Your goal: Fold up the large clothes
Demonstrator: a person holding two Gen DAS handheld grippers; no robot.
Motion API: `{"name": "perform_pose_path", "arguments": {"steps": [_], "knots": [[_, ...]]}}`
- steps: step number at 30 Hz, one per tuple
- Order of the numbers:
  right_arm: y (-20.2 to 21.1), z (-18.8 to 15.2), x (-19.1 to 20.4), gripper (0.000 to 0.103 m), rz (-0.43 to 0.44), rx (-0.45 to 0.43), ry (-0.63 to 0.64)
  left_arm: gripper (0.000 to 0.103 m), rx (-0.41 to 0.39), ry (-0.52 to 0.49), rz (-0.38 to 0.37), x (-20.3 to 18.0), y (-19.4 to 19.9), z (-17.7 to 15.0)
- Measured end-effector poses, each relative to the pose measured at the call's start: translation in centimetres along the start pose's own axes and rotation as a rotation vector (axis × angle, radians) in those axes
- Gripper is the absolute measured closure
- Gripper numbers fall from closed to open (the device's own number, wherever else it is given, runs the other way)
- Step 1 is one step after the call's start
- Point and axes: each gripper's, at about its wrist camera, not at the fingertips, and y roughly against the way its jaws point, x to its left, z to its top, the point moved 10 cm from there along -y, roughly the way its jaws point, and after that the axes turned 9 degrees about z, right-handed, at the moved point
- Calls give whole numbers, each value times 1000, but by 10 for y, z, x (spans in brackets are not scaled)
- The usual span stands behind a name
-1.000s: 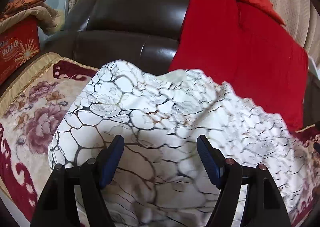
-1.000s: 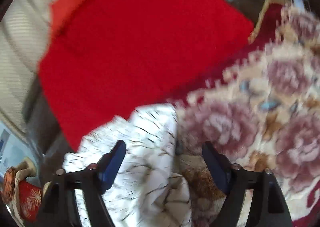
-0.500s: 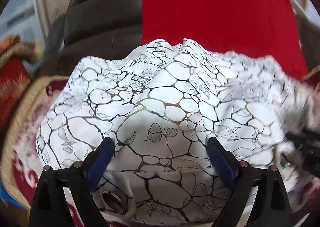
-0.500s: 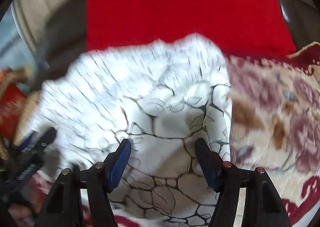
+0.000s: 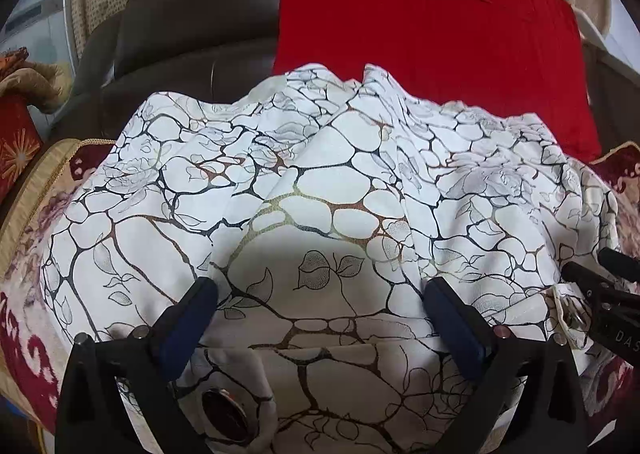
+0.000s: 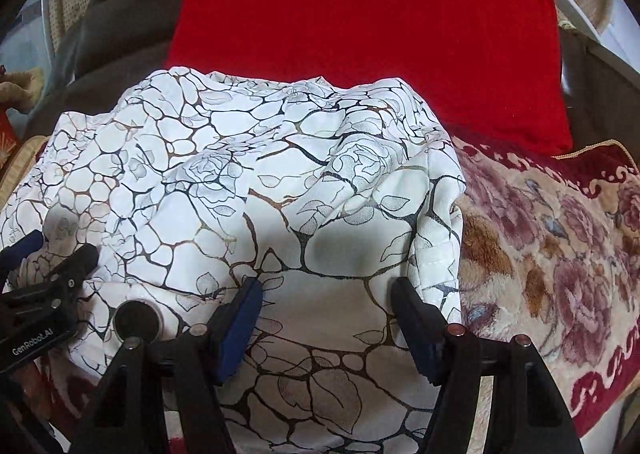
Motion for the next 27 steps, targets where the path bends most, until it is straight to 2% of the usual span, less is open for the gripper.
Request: {"name": "perform_pose_path", "arguments": {"steps": [6,7,11,13,15,18,22,27], "knots": [[0,0,-1,32,-8,-5,13,0,36,-24,-30,0,1,5],[0,0,0,32,-9,-7,16,0,21,-28,-16,3,4,8],[1,-1,0,32,-11,-12,25,0,-123,-11,135,27,23,31],[1,-1,1,32,-12,-14,28,0,-137,31,167,39,26,35],[1,-1,1,32,-12,-15,29,0,-95,66,182,49,17,32],[2,0,1,32,-10,-19,34,0,16,48,224,55,-8,16],[1,0,1,32,-13,-21,40,0,-13,1,268,50,-4,17],[2,0,1,32,-13,-23,44,0,0,26,246,54,-6,14]]}}
